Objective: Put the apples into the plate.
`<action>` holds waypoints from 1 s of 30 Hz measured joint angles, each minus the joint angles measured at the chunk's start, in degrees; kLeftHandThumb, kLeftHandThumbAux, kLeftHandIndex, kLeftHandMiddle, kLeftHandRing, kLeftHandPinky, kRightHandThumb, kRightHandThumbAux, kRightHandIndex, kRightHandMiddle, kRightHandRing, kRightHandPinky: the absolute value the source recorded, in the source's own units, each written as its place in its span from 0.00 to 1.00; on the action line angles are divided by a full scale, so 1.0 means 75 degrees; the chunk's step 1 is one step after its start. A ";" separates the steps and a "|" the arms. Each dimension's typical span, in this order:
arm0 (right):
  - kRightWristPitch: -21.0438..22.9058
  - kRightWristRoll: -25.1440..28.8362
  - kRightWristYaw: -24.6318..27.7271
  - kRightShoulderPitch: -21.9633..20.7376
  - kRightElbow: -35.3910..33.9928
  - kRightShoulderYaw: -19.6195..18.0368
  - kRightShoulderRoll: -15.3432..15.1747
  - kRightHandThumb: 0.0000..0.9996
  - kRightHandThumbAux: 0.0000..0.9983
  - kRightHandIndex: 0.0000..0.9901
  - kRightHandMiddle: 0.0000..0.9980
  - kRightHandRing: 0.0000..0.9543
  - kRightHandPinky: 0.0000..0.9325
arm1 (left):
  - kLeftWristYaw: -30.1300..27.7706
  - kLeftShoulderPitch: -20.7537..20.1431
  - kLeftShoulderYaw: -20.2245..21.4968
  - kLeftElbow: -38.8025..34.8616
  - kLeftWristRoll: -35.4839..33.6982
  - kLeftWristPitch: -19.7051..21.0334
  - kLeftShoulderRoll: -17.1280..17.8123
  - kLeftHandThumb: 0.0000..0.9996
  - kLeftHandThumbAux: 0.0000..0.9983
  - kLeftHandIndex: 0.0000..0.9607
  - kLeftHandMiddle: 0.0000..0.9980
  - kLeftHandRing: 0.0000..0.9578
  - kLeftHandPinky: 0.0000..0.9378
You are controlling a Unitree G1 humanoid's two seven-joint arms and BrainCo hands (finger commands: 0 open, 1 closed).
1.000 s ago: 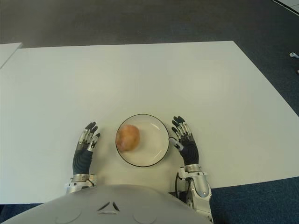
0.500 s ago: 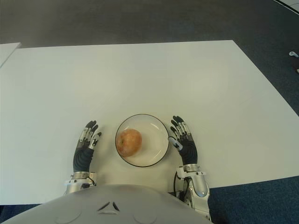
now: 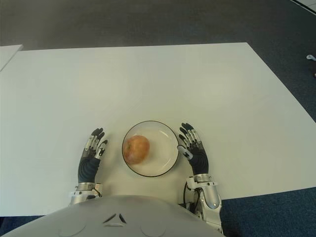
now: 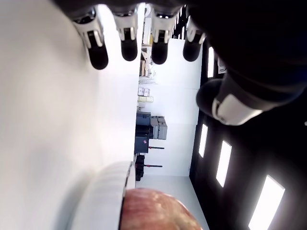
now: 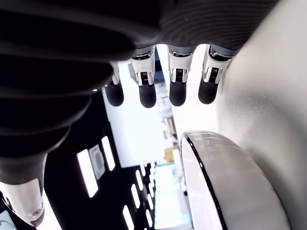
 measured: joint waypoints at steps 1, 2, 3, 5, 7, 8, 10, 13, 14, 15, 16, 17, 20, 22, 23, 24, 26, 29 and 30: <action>0.0016 0.0017 -0.0007 0.0036 -0.0031 0.0004 0.0009 0.19 0.63 0.11 0.11 0.07 0.09 | 0.0000 0.0044 -0.0013 -0.0039 0.0000 0.0014 -0.0005 0.10 0.57 0.09 0.09 0.08 0.13; 0.0044 0.0050 -0.0019 0.0078 -0.0070 0.0009 0.0023 0.20 0.63 0.11 0.11 0.07 0.08 | 0.0000 0.0106 -0.0029 -0.0088 0.0000 0.0035 -0.0010 0.10 0.57 0.08 0.09 0.08 0.13; 0.0071 0.0072 -0.0032 0.0110 -0.0099 0.0015 0.0034 0.19 0.63 0.10 0.10 0.07 0.07 | 0.0000 0.0151 -0.0042 -0.0123 0.0003 0.0053 -0.0012 0.10 0.57 0.08 0.08 0.08 0.13; 0.0117 0.0112 -0.0066 0.0208 -0.0173 0.0030 0.0076 0.19 0.64 0.08 0.09 0.05 0.05 | 0.0007 0.0222 -0.0060 -0.0155 0.0066 0.0048 -0.0012 0.11 0.57 0.07 0.08 0.07 0.12; 0.0128 0.0166 -0.0089 0.0270 -0.0213 0.0042 0.0119 0.19 0.64 0.07 0.08 0.04 0.04 | 0.0094 0.0223 -0.0061 -0.0095 0.0318 -0.0041 -0.0011 0.10 0.57 0.07 0.08 0.08 0.12; 0.0135 0.0191 -0.0100 0.0298 -0.0232 0.0049 0.0142 0.18 0.64 0.06 0.07 0.04 0.03 | 0.0180 0.0215 -0.0058 -0.0015 0.0492 -0.0158 -0.0010 0.10 0.56 0.07 0.08 0.08 0.12; 0.0139 0.0221 -0.0117 0.0336 -0.0258 0.0065 0.0174 0.18 0.64 0.05 0.07 0.03 0.02 | 0.0377 0.0202 -0.0052 0.0190 0.0847 -0.0481 -0.0003 0.10 0.56 0.07 0.08 0.08 0.13; 0.0137 0.0220 -0.0143 0.0342 -0.0265 0.0073 0.0200 0.18 0.63 0.04 0.07 0.03 0.02 | 0.0665 0.0157 -0.0052 0.0423 0.1349 -0.0897 0.0012 0.10 0.56 0.08 0.10 0.10 0.15; 0.0134 0.0218 -0.0155 0.0340 -0.0263 0.0071 0.0211 0.18 0.63 0.04 0.07 0.03 0.01 | 0.0724 0.0129 -0.0057 0.0443 0.1458 -0.0951 0.0010 0.09 0.56 0.09 0.11 0.11 0.16; 0.0114 0.0218 -0.0165 0.0326 -0.0245 0.0062 0.0223 0.19 0.63 0.04 0.07 0.03 0.01 | 0.0779 0.0048 -0.0062 0.0464 0.1555 -0.0984 0.0001 0.09 0.56 0.09 0.11 0.11 0.16; 0.0088 0.0218 -0.0174 0.0305 -0.0220 0.0038 0.0237 0.19 0.63 0.04 0.07 0.03 0.01 | 0.0815 -0.0021 -0.0067 0.0481 0.1614 -0.0988 -0.0005 0.09 0.56 0.09 0.12 0.12 0.16; 0.0045 0.0219 -0.0185 0.0274 -0.0186 0.0007 0.0253 0.19 0.62 0.04 0.08 0.03 0.01 | 0.0822 -0.0081 -0.0070 0.0507 0.1631 -0.0996 -0.0006 0.09 0.56 0.09 0.12 0.12 0.16; -0.0099 0.0224 -0.0200 0.0133 -0.0049 -0.0069 0.0294 0.19 0.61 0.05 0.08 0.03 0.01 | 0.0822 -0.0258 -0.0080 0.0601 0.1658 -0.1083 -0.0004 0.09 0.55 0.10 0.13 0.14 0.18; -0.0233 0.0224 -0.0248 0.0062 0.0036 -0.0119 0.0350 0.20 0.60 0.06 0.08 0.03 0.02 | 0.0822 -0.0352 -0.0081 0.0727 0.1654 -0.1169 -0.0005 0.09 0.55 0.10 0.14 0.14 0.19; -0.0333 0.0223 -0.0282 0.0020 0.0092 -0.0159 0.0394 0.21 0.60 0.07 0.08 0.03 0.03 | 0.0822 -0.0400 -0.0079 0.0821 0.1633 -0.1243 -0.0003 0.10 0.54 0.11 0.14 0.15 0.19; -0.0431 0.0223 -0.0319 -0.0018 0.0147 -0.0210 0.0443 0.21 0.59 0.07 0.08 0.03 0.03 | 0.0821 -0.0442 -0.0076 0.0916 0.1592 -0.1305 -0.0002 0.10 0.55 0.11 0.14 0.15 0.19; -0.0606 0.0223 -0.0382 -0.0055 0.0224 -0.0279 0.0512 0.22 0.58 0.08 0.09 0.03 0.04 | 0.0820 -0.0513 -0.0073 0.1024 0.1513 -0.1468 0.0002 0.10 0.55 0.11 0.15 0.15 0.20; -0.0804 0.0225 -0.0442 -0.0098 0.0323 -0.0348 0.0592 0.23 0.57 0.09 0.09 0.03 0.04 | 0.0693 -0.0569 -0.0078 0.1073 0.1222 -0.1507 0.0007 0.10 0.56 0.11 0.15 0.16 0.21; -0.0836 0.0224 -0.0447 -0.0106 0.0342 -0.0364 0.0595 0.23 0.56 0.09 0.09 0.03 0.04 | 0.0649 -0.0572 -0.0079 0.1077 0.1134 -0.1507 0.0008 0.10 0.56 0.12 0.15 0.16 0.21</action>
